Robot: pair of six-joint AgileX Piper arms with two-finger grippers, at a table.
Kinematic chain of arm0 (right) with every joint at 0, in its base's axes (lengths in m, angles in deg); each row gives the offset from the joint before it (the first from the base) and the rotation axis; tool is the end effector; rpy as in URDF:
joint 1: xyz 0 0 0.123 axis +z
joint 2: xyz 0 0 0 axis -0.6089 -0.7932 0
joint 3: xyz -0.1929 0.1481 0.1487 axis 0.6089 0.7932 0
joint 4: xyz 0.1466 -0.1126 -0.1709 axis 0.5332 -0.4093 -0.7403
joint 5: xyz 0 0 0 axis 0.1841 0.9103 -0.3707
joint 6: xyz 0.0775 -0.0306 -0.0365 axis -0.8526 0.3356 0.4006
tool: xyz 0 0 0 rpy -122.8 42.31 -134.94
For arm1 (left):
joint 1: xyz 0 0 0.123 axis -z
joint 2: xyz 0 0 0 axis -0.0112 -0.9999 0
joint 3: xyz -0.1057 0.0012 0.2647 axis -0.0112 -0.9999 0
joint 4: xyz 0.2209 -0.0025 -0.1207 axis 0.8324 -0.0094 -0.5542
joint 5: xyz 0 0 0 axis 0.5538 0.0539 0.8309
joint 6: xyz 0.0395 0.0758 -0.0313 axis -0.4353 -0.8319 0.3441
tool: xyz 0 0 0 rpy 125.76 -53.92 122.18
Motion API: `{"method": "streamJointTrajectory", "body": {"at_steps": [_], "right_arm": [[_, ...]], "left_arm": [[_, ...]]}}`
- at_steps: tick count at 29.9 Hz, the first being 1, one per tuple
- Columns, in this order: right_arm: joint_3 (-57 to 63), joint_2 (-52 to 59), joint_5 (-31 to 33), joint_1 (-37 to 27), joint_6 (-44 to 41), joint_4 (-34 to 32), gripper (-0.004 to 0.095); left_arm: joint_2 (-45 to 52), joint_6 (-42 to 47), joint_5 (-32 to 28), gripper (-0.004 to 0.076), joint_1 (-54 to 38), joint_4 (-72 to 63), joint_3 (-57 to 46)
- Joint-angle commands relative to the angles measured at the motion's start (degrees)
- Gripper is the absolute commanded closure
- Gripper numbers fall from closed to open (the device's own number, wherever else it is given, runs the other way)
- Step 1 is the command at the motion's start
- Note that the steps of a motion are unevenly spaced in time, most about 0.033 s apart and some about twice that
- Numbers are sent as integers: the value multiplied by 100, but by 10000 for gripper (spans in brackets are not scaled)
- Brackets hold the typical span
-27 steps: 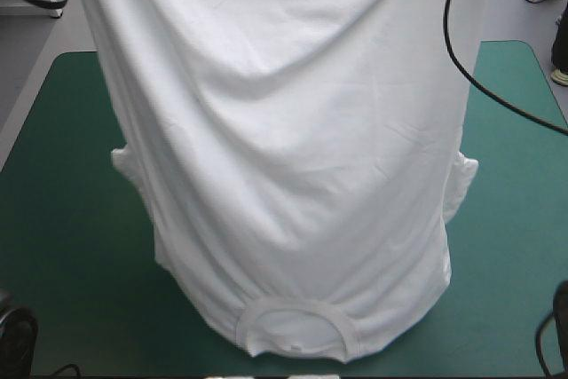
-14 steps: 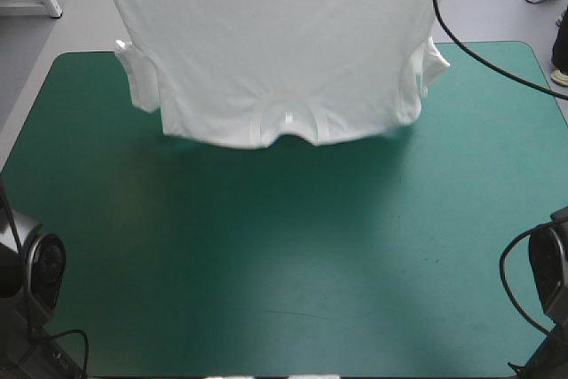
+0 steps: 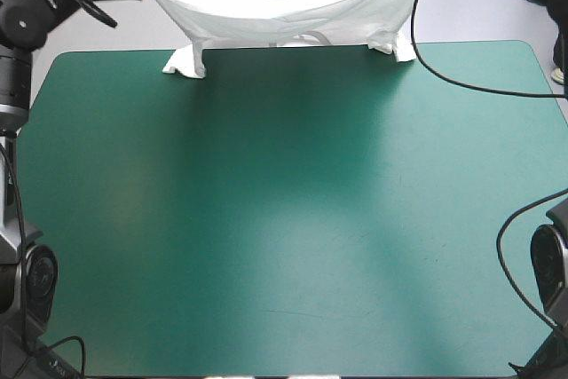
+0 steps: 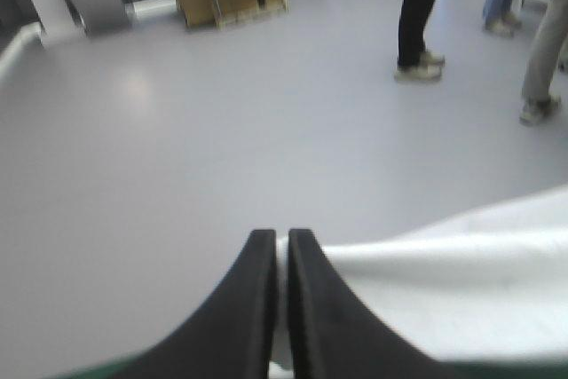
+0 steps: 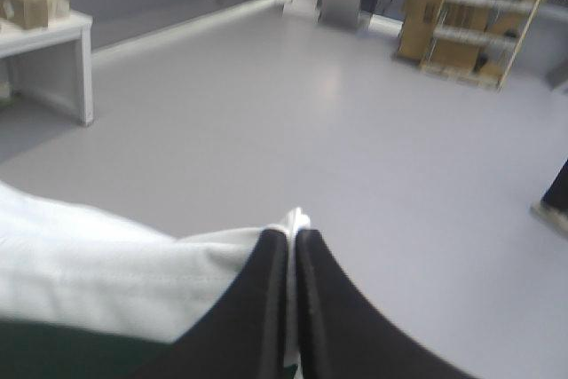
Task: Fold the cloth
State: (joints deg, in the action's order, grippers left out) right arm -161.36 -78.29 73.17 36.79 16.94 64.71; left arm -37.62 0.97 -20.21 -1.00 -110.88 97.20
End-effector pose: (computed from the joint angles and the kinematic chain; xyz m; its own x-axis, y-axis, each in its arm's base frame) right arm 0.3725 0.0291 0.5451 -0.0233 -0.2068 -0.9781 -0.3730 0.9095 -0.1835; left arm 0.3812 -0.0202 0.5137 -0.0975 0.1805 -0.9787 0.2607 0.9537 0.1499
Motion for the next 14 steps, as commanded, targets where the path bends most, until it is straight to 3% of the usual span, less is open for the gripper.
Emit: {"method": "streamJointTrajectory", "body": {"at_steps": [1, 4, 7, 14], "right_arm": [[695, 684, -265, -53, -12, 92, 911], [1778, 1163, -45, -53, 1, 71, 911], [3151, 1792, 227, -53, -15, 95, 911], [6885, 3627, -438, -53, -3, 93, 911]], "left_arm": [[973, 71, -602, 705, -1, 57, -1261], [1601, 96, -641, 705, -6, 307, -2532], [2116, 150, -221, 705, -97, 353, -3551], [2937, 136, 701, 705, -398, 401, -4806]]}}
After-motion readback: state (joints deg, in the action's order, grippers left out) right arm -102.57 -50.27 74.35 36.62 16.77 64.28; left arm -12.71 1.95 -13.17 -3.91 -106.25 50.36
